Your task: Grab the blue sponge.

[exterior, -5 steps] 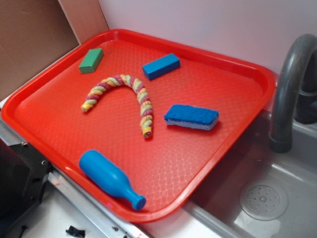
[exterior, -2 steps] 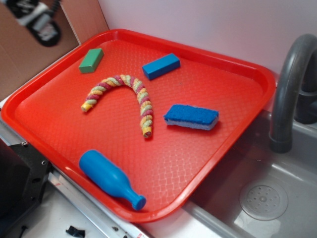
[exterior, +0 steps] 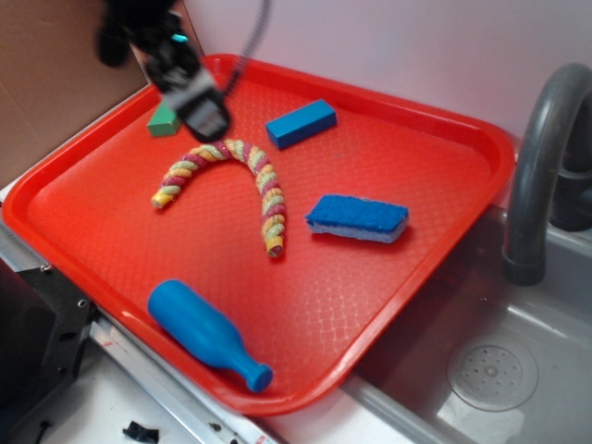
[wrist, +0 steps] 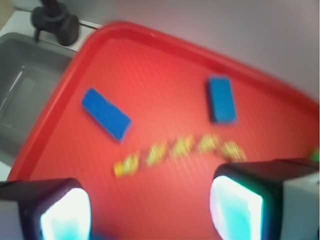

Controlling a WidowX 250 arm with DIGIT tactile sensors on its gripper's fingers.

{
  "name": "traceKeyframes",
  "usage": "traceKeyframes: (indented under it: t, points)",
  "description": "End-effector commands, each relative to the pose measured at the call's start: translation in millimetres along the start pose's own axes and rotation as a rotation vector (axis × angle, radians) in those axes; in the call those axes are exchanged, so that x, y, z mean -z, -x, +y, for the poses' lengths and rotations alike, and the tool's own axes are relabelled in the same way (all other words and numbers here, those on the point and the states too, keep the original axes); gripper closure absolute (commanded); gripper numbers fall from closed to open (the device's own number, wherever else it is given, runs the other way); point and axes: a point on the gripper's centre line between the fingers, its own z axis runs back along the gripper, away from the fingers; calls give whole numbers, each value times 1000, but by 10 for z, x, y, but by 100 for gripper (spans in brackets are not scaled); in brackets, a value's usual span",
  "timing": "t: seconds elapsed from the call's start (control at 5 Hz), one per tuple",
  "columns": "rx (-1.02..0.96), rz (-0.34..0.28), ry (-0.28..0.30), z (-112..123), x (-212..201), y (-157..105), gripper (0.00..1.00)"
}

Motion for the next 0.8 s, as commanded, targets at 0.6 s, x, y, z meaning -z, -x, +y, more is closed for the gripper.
traceKeyframes:
  t: [0.6]
  points:
    - [347, 107, 55, -283, 1172, -305, 0]
